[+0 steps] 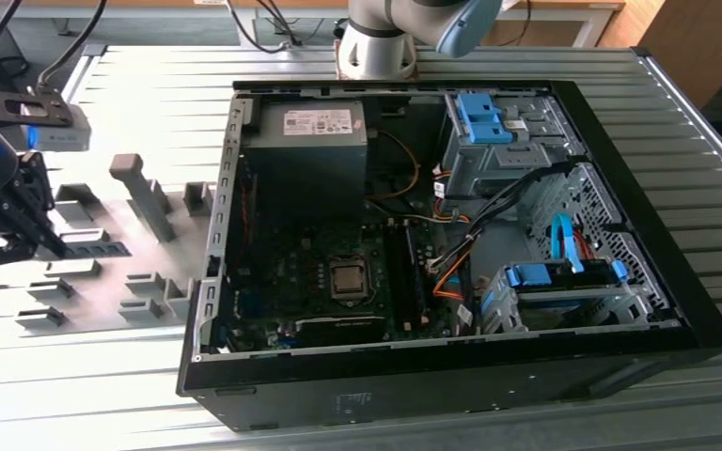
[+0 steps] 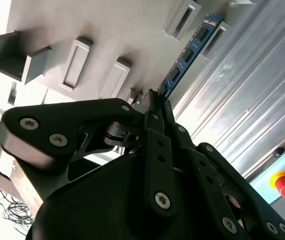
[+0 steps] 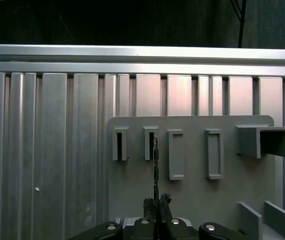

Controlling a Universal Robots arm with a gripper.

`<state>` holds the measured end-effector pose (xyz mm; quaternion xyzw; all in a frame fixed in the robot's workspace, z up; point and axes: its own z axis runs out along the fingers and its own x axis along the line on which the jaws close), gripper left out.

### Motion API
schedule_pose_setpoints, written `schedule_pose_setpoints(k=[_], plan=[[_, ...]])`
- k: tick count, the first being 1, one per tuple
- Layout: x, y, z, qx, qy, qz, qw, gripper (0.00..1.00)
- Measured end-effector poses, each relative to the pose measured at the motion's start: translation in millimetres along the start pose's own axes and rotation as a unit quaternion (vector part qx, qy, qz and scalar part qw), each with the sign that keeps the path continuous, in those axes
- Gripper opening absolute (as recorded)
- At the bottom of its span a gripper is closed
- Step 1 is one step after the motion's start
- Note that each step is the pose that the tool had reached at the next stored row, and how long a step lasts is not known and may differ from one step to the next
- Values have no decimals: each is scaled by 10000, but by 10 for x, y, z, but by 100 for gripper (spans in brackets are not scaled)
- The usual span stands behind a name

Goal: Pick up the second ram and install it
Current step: 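Pick up the second ram and move it above second insertion slot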

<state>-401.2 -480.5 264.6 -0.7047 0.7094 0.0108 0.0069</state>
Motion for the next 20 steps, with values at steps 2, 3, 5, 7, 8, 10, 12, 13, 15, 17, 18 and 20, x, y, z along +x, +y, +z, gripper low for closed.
schedule_pose_setpoints(k=[2, 3, 5, 7, 8, 10, 12, 13, 15, 17, 18, 20], plan=[[-1, 0, -18, 1, 0, 0, 10000, 14], [-1, 0, -27, 1, 0, 0, 10000, 14], [-1, 0, -44, 0, 0, 0, 10000, 14], [-2, 0, -60, 0, 0, 0, 10000, 14], [-2, 0, -68, 0, 0, 0, 10000, 14], [-2, 0, -78, 1, 1, 0, 10000, 14], [-3, 0, -91, 0, 2, 0, 10000, 14], [-3, 1, -96, 1, 2, 0, 10000, 14], [-3, 1, -105, 1, 3, 0, 10000, 14], [-3, 1, -115, 0, 3, 0, 10000, 14], [-4, 1, -119, 1, 3, 0, 10000, 14], [-4, 1, -126, 1, 3, 0, 10000, 14]])
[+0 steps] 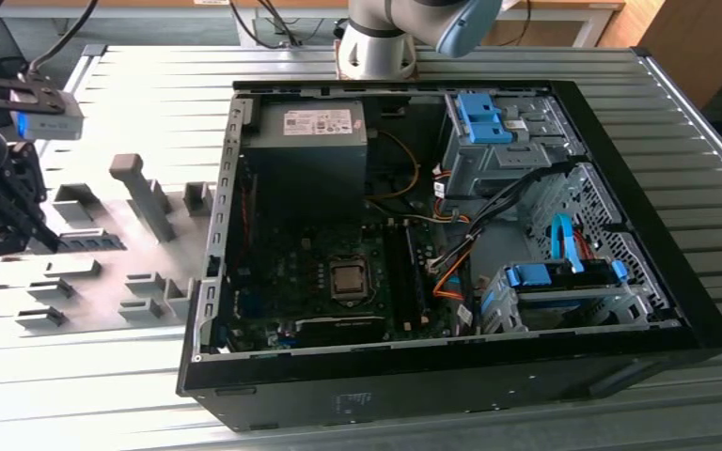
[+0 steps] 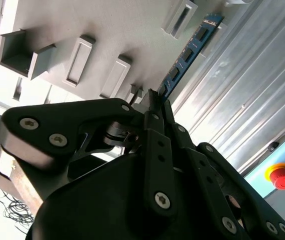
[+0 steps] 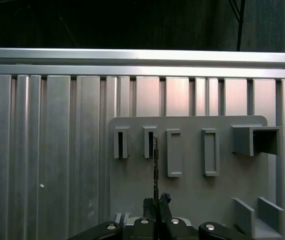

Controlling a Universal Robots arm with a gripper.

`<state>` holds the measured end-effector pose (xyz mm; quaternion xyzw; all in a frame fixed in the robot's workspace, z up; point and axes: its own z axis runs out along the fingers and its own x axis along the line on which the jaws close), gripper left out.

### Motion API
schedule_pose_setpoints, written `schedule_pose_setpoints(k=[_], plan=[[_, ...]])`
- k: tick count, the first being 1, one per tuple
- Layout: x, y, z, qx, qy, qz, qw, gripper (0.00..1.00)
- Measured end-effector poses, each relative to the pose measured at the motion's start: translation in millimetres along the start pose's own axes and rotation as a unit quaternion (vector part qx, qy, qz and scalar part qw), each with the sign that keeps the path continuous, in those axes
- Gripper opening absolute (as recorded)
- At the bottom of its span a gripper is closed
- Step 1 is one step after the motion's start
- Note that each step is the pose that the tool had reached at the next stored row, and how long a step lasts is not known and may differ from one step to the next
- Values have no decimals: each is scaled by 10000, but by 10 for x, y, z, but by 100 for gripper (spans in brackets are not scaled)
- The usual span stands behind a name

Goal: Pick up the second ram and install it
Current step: 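Pick up the second ram and move it above second insertion slot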

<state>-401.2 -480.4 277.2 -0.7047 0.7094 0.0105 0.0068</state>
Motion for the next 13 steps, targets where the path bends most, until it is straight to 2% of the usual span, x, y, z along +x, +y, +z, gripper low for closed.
schedule_pose_setpoints(k=[7, 13], plan=[[0, 0, -25, -2, 2, 0, 10000, 14], [-2, 1, -77, -1, 1, 0, 10000, 14]])
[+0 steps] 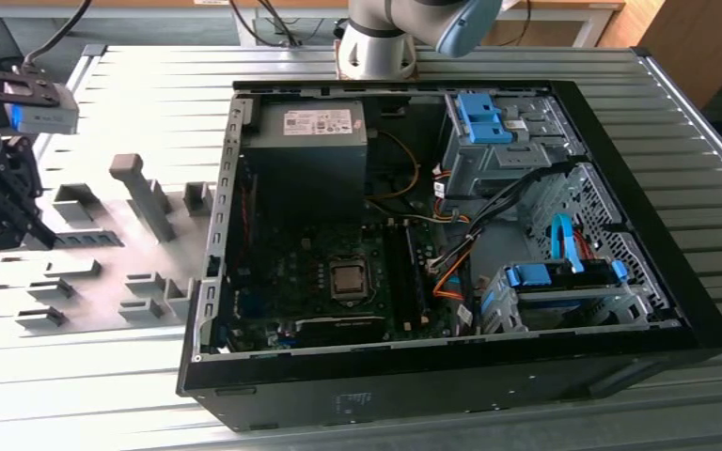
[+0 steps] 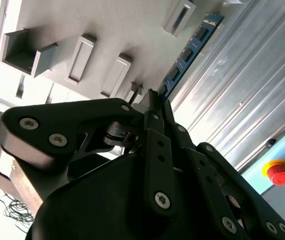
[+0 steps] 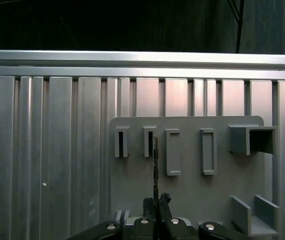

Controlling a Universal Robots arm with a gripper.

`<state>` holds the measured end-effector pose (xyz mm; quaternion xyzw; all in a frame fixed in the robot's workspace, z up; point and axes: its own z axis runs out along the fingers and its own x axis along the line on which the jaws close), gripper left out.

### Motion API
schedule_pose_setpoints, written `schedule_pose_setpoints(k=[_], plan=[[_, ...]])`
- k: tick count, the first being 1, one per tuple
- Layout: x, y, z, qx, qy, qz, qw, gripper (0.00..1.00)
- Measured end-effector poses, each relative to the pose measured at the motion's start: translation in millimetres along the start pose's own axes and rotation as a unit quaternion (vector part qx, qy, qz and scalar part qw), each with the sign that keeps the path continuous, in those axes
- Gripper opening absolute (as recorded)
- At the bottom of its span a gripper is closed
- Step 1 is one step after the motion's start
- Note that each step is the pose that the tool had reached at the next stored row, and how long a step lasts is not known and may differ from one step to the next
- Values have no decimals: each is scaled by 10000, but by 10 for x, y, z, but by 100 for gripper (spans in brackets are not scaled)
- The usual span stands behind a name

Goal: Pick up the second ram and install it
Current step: 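Pick up the second ram and move it above second insertion slot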

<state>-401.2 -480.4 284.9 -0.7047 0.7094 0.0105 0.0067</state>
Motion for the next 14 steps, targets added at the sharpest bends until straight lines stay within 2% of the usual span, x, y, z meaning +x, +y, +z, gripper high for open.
schedule_pose_setpoints(k=[14], plan=[[-3, 1, -116, 0, 0, 0, 10000, 14]])
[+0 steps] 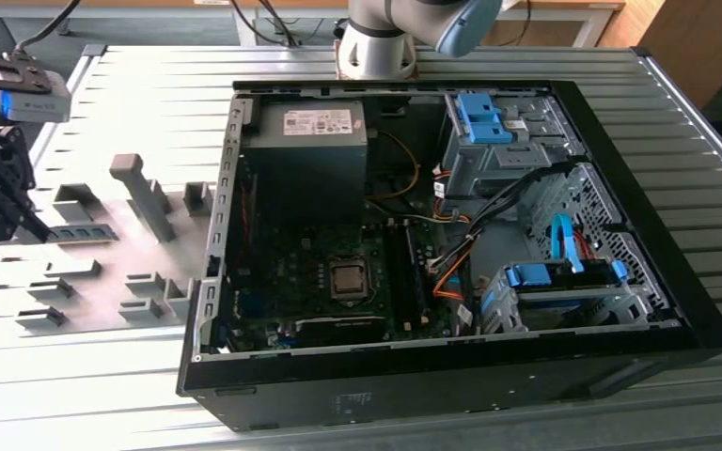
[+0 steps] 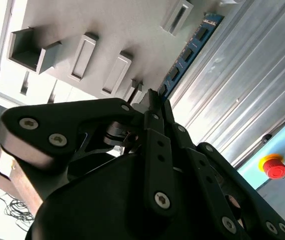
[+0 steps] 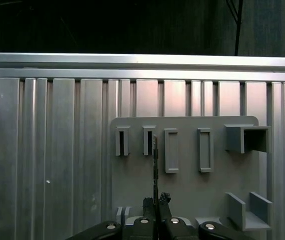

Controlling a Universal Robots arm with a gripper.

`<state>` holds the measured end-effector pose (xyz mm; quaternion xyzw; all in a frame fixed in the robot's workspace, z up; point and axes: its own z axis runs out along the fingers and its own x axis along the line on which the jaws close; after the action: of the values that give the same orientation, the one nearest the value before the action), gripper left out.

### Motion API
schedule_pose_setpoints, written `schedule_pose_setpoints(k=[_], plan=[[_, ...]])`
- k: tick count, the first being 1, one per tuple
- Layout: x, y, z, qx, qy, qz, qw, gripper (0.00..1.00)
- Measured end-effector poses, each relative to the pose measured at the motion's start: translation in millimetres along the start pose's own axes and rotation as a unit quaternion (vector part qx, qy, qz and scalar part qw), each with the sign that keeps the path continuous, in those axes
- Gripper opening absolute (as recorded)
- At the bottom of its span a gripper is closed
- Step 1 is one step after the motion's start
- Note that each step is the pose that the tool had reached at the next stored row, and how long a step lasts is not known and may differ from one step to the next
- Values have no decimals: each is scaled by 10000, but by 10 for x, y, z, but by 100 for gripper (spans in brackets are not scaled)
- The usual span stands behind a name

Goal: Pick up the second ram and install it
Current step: 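Pick up the second ram and move it above second insertion slot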

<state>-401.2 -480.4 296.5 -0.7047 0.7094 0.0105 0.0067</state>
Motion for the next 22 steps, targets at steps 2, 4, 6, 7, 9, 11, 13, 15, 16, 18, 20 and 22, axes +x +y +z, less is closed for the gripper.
schedule_pose_setpoints(k=[2, 4, 6, 7, 9, 11, 13, 15, 16, 18, 20, 22], plan=[[0, 0, -15, 0, 0, 0, 10000, 14], [-1, 0, -28, 0, 0, 0, 10000, 14], [-1, 0, -42, 0, 0, 0, 10000, 14], [-1, 0, -47, 0, 0, 0, 10000, 14], [-1, 0, -59, 0, 0, 0, 10000, 14], [-2, 0, -68, 1, 0, 0, 10000, 14], [-2, 0, -80, 0, 0, 0, 10000, 14], [-2, 0, -90, 0, 0, 0, 10000, 14], [-2, 0, -97, 0, 0, 0, 10000, 14], [-3, 0, -109, 0, 0, 0, 10000, 14], [-3, 1, -122, 0, 0, 0, 10000, 14], [-3, 1, -132, 0, 0, 0, 10000, 14]])
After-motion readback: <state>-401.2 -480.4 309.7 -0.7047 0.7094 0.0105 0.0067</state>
